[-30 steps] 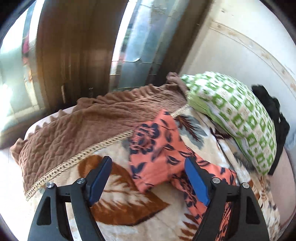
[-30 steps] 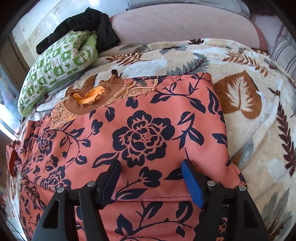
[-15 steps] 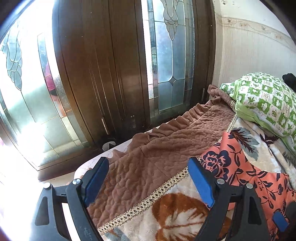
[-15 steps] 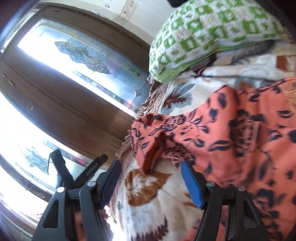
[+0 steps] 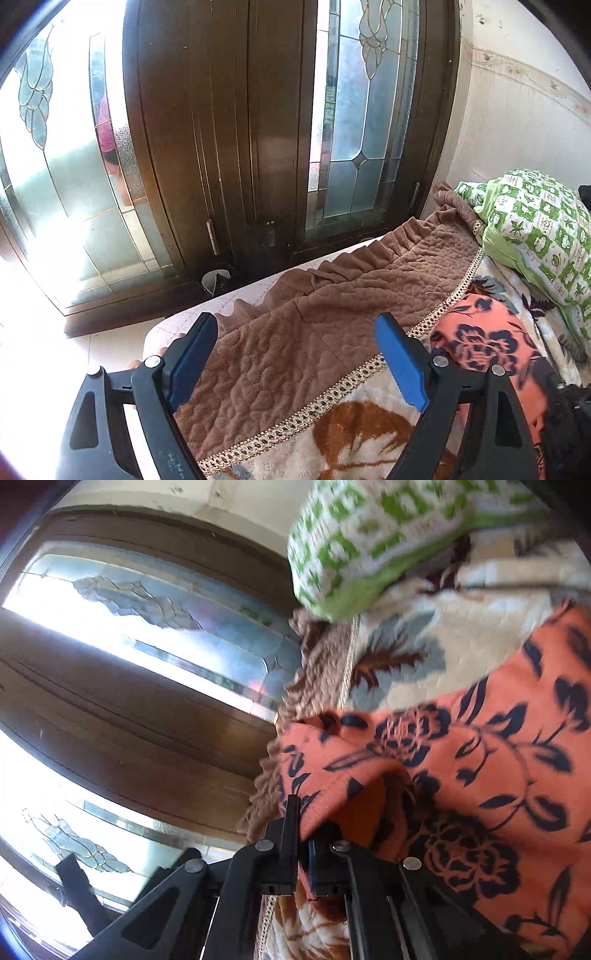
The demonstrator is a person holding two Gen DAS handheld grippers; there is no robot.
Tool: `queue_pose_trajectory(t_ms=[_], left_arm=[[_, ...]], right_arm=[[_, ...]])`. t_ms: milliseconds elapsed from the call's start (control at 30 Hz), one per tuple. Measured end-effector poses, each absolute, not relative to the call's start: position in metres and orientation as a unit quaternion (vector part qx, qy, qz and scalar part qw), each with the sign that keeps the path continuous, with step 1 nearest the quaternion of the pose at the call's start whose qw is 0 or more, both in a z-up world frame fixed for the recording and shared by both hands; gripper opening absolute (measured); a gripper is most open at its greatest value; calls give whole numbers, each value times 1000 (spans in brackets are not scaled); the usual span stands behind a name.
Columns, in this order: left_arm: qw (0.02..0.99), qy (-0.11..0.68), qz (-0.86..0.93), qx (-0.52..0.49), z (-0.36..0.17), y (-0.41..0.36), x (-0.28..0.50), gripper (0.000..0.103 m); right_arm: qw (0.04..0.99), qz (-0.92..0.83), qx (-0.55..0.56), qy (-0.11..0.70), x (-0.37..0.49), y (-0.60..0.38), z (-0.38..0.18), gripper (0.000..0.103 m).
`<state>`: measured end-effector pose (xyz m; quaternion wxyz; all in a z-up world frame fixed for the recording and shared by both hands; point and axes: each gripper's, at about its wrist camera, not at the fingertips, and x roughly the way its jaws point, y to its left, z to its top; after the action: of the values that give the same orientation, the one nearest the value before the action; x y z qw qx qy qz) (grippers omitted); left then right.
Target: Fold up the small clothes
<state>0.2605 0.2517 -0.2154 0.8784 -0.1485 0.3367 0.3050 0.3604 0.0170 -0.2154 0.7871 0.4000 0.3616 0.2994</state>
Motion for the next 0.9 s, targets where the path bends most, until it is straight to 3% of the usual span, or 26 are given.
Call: queue_pose_trajectory(t_ms=[200,433,700,833,900], left_arm=[[896,341,261,-113,-212,208,271,87],[922,346,170,-44,-211,130,284,87],[940,340,25,30,-218,10,282,87],[931,361,-46,30,-233,-38,280,87],[925,374,-61,35,-242,-54,282,87]], right_arm=[[845,223,415,253,314,-116,-156,3],[891,71,403,196,232,-302,-130,3],[874,-69,409,254,163,-448,-210,3],[836,-82,437,322,158,-473,-260,7],[829,-87,450,320,145,-488,-275,7]])
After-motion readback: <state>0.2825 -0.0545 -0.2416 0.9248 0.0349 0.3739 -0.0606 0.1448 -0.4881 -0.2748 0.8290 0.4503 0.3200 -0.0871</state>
